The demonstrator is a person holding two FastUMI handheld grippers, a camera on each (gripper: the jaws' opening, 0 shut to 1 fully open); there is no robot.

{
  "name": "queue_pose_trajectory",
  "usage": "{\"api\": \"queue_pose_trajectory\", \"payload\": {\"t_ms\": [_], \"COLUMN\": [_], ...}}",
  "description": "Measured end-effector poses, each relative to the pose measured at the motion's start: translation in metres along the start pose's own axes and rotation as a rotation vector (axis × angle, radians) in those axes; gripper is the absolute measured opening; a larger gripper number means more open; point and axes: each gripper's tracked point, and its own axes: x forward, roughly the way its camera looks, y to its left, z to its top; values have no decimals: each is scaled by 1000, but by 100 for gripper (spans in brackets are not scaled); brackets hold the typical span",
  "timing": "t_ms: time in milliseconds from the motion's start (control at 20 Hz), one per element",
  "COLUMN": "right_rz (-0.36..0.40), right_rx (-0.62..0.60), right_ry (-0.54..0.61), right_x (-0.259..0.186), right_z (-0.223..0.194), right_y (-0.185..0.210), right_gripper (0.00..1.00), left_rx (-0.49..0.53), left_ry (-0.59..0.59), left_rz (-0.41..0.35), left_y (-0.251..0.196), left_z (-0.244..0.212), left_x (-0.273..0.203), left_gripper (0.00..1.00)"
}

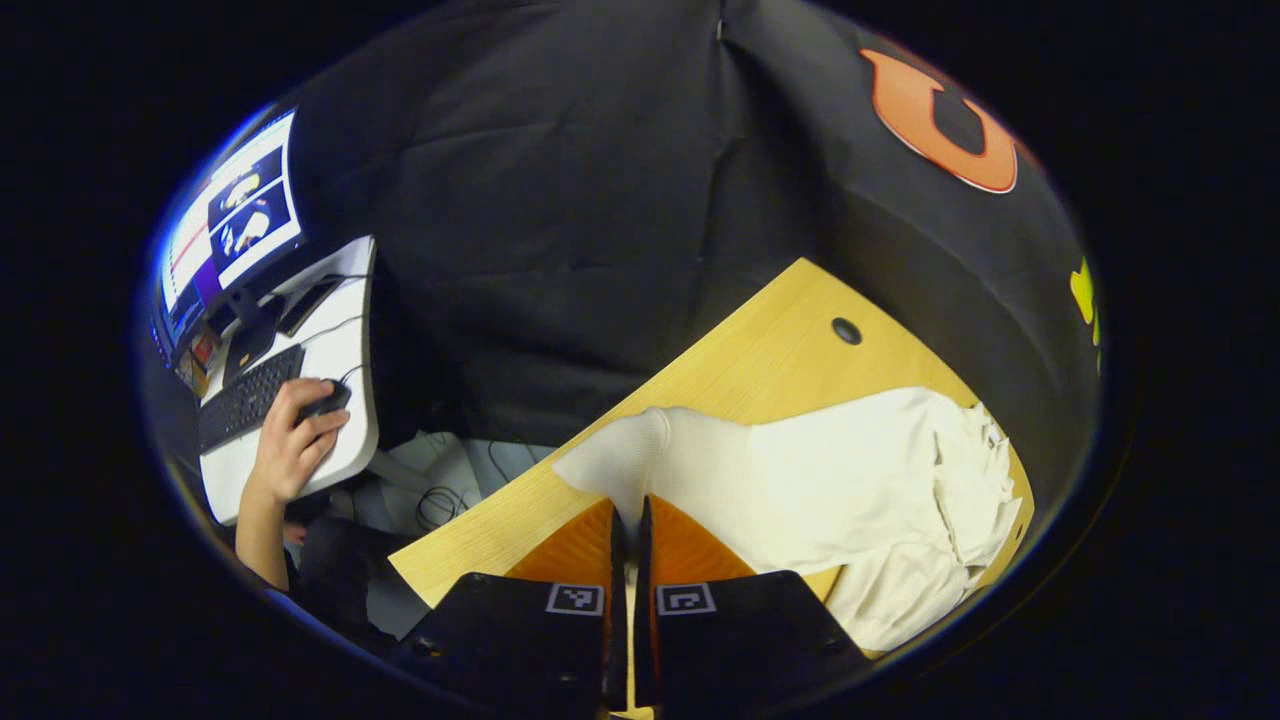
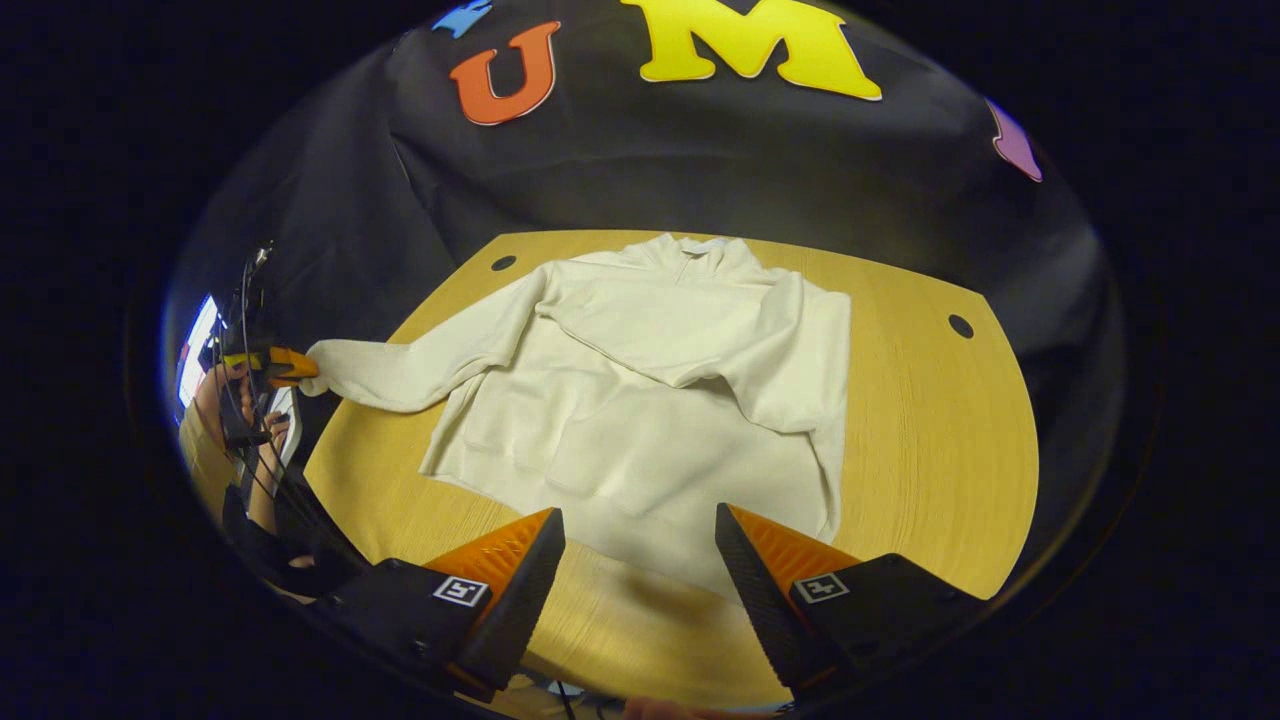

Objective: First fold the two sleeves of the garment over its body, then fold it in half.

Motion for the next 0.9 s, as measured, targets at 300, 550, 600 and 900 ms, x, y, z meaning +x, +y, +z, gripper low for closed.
{"api": "queue_pose_trajectory", "payload": {"t_ms": [300, 550, 600, 900], "right_rz": [-19, -57, -66, -111], "right_rx": [28, 81, 91, 118], "right_ry": [-11, 7, 10, 34], "right_x": [-1, -4, -5, -11], "right_z": [1, -19, -23, -48], "right_y": [-30, -70, -77, -124], "right_gripper": [94, 94, 94, 94], "left_rx": [71, 107, 135, 241], "left_ry": [-61, -53, -55, -26], "left_rz": [-95, -173, -187, -313], "left_y": [-81, -165, -183, -318], "left_z": [43, 48, 46, 12], "left_x": [-31, -39, -39, -44], "left_gripper": [5, 5, 5, 5]}}
